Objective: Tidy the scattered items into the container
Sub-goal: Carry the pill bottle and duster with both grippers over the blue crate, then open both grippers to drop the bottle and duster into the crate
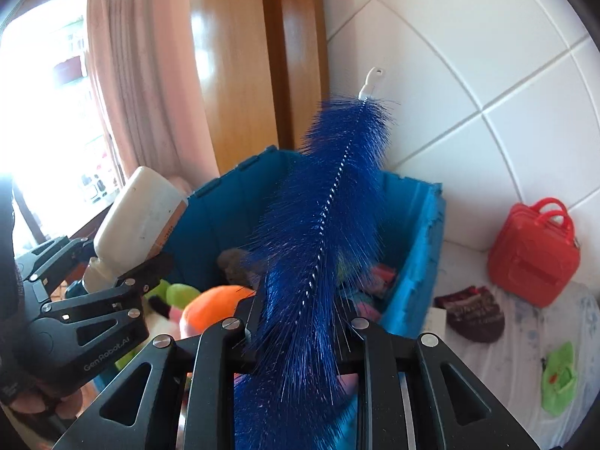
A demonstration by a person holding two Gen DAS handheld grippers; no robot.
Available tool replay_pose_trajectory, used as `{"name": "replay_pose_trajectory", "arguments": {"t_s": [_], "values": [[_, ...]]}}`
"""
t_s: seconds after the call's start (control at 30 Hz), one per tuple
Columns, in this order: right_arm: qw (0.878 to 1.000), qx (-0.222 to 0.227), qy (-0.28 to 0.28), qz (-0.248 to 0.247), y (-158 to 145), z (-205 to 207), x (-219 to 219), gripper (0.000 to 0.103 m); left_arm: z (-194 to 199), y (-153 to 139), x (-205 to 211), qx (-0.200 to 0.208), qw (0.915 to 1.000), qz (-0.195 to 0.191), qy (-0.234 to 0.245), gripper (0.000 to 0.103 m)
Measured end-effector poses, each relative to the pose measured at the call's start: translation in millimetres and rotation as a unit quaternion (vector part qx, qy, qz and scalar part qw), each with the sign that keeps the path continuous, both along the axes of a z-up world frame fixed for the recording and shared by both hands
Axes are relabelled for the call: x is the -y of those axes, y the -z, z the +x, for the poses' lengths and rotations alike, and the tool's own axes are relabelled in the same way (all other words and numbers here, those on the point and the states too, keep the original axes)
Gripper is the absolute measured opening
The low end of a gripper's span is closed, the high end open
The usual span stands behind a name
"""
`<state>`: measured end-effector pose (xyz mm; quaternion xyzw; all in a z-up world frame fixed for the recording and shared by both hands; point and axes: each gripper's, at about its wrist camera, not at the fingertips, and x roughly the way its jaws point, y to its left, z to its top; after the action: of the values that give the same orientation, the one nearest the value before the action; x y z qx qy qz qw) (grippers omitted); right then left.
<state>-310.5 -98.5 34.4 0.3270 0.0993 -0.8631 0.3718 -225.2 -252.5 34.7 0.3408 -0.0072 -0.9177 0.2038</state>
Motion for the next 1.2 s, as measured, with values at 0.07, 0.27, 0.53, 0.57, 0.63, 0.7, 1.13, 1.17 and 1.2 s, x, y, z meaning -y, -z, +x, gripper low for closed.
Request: {"name": "replay_pose_trajectory", "arguments": {"t_s": [0.07,0.27,0.53,0.57,0.63,0.7,1.13,1.17,1.2], "values": [[1.0,0.013,0.008,0.014,11.0,-9.4,22.4,0.022,-19.0,8.1,22.4,0.018,0.9996,0.022,0.006,0.052],[0.996,0.033,0.05,0.06,42.3,-43.9,65.7,0.023,-80.9,38.4,51.4,0.068,0.9944,0.073,0.036,0.052],[0.985,0.042,0.119,0.12,80.3,-100.0,93.8,0.024,-138.0,88.2,76.5,0.133,0.9846,0.109,0.033,0.052],[0.983,0.037,0.123,0.128,85.7,-103.3,95.4,0.024,-141.7,94.8,77.5,0.146,0.9824,0.111,0.036,0.052],[0.982,0.042,0.128,0.133,98.9,-113.1,95.4,0.026,-144.2,101.8,73.3,0.164,0.9783,0.12,0.04,0.052],[0.981,0.05,0.125,0.139,107.8,-115.9,94.0,0.027,-144.3,108.4,73.1,0.172,0.9765,0.124,0.041,0.052],[0.98,0.07,0.121,0.145,111.9,-118.9,93.8,0.061,-146.0,107.9,85.5,0.168,0.977,0.13,0.022,0.073],[0.979,0.071,0.122,0.144,111.4,-117.3,92.2,0.063,-146.3,107.1,86.9,0.166,0.9772,0.13,0.02,0.073],[0.98,0.073,0.123,0.142,111.2,-117.5,90.9,0.066,-146.3,106.5,88.4,0.165,0.9775,0.131,0.017,0.073]]}}
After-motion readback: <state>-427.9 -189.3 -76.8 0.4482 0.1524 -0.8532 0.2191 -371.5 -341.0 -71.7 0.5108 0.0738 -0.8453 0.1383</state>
